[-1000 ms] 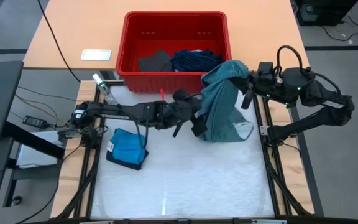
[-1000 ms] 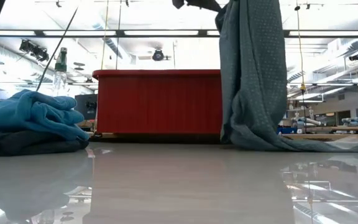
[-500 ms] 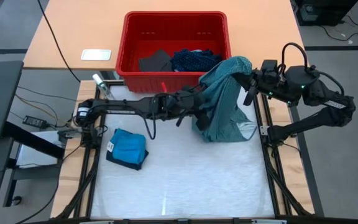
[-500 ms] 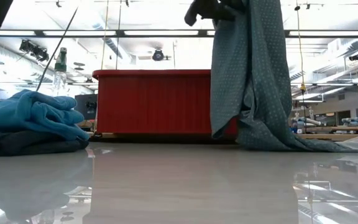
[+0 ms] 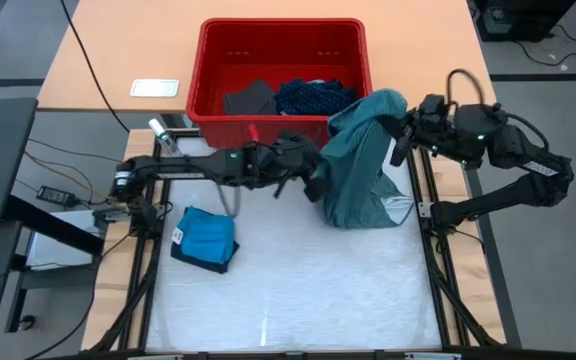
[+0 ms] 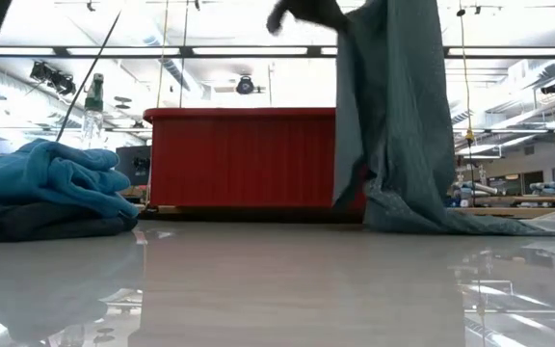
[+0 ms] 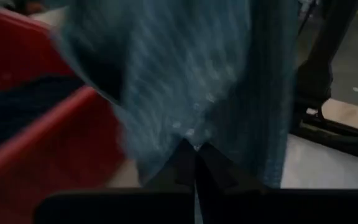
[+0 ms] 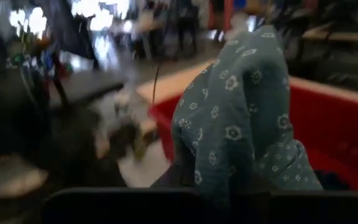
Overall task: Fold laundry
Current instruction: Fold the green polo shirt
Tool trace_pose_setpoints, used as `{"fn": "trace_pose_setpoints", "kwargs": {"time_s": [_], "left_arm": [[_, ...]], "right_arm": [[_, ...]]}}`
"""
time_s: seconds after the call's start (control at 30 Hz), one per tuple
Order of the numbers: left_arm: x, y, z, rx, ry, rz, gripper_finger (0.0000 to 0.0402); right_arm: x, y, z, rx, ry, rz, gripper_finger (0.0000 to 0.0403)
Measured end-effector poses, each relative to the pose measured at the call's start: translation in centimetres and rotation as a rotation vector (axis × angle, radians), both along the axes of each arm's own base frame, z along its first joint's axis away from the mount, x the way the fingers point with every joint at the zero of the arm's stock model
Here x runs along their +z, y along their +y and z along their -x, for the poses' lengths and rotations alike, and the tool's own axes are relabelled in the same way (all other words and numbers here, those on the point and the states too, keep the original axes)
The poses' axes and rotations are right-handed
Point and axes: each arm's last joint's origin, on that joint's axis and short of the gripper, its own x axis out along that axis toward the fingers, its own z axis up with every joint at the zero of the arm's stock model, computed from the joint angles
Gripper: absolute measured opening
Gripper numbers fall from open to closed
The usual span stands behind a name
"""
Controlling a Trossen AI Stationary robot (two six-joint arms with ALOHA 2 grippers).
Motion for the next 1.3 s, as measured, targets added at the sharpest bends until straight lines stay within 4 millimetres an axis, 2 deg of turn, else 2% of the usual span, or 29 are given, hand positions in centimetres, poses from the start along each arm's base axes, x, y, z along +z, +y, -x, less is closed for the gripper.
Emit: {"fn": "trace_pose_setpoints", "kwargs": {"time_s": [0.2,0.33,0.43,0.6,0.83,0.93,1.07,1.2,1.3], "left_arm": [[5.3,-2.5,4.5,0.052,0.022,-0.086,0.0002],[9.4,-4.9,7.5,-0.045,0.031,-0.171,0.0001],[12.0,-7.1,9.5,-0.165,0.027,-0.256,0.0001],[15.6,-10.0,13.0,-0.286,-0.069,-0.257,0.0001],[16.8,-14.4,15.5,-0.506,-0.161,-0.248,0.0],[17.0,-15.9,16.4,-0.57,-0.186,-0.249,0.0],[17.3,-18.2,17.2,-0.678,-0.246,-0.224,0.0],[18.1,-19.9,18.4,-0.765,-0.323,-0.239,0.0],[18.0,-20.1,18.8,-0.739,-0.306,-0.251,0.0]], "right_arm": [[-2.0,0.7,-0.2,0.254,0.19,-0.111,0.0009],[-2.2,1.6,-0.1,0.308,0.221,-0.095,0.0009],[-1.2,2.2,0.5,0.344,0.193,-0.06,0.0009],[2.0,3.4,2.3,0.512,0.084,-0.088,0.0009],[5.9,4.8,5.2,0.873,-0.044,-0.315,0.0009],[7.1,5.6,5.5,1.018,-0.106,-0.432,0.0009],[7.8,6.8,4.7,1.115,-0.124,-0.563,0.001],[7.5,8.2,3.6,1.082,-0.097,-0.611,0.001],[7.0,9.4,2.6,1.04,-0.051,-0.607,0.001]]}}
